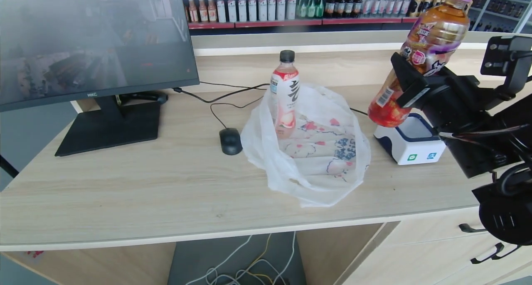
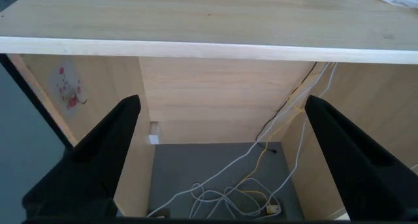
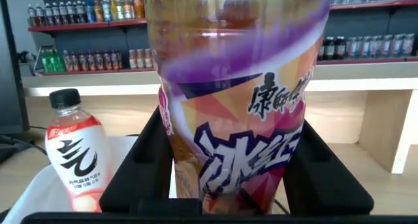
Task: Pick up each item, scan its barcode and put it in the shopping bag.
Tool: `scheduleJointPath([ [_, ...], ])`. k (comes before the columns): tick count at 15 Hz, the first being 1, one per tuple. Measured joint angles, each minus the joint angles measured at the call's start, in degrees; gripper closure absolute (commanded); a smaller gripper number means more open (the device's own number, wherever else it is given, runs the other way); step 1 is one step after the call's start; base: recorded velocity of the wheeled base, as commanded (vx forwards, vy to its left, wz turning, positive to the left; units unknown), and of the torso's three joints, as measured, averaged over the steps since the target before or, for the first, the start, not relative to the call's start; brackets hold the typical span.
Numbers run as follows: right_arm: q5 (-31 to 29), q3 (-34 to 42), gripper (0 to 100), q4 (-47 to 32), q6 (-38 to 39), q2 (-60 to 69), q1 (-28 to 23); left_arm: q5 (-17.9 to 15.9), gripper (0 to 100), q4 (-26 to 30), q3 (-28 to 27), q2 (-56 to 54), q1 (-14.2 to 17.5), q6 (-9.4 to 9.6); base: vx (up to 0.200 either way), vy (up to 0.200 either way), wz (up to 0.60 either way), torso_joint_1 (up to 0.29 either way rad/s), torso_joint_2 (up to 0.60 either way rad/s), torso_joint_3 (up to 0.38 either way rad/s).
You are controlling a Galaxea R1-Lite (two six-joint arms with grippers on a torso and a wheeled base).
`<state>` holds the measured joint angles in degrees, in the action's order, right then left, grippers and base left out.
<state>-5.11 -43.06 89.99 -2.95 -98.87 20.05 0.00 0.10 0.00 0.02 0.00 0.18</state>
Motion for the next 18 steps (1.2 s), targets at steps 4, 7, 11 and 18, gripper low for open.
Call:
scheduleJointPath([
  [4,0.02,0.45,100,-0.02,-0.63,0.07,1.90,0.00,0,0.00,0.00,0.00,0.00,0.06,0.000,0.000,0.00,0.000,0.00,0.000],
  [7,0.13,0.52,100,-0.05,-1.43,-0.17,2.02,0.00,0,-0.07,0.00,0.00,0.05,0.06,0.000,0.000,0.00,0.000,0.00,0.000],
  [11,0.02,1.33,100,-0.05,-1.40,-1.27,2.10,0.00,0,0.01,0.00,0.00,-0.07,0.09,0.000,0.000,0.00,0.000,0.00,0.000],
  [18,-0.09,0.95,100,-0.07,-1.17,-7.03,1.57,0.00,0,-0.02,0.00,0.00,0.00,0.09,0.000,0.000,0.00,0.000,0.00,0.000],
])
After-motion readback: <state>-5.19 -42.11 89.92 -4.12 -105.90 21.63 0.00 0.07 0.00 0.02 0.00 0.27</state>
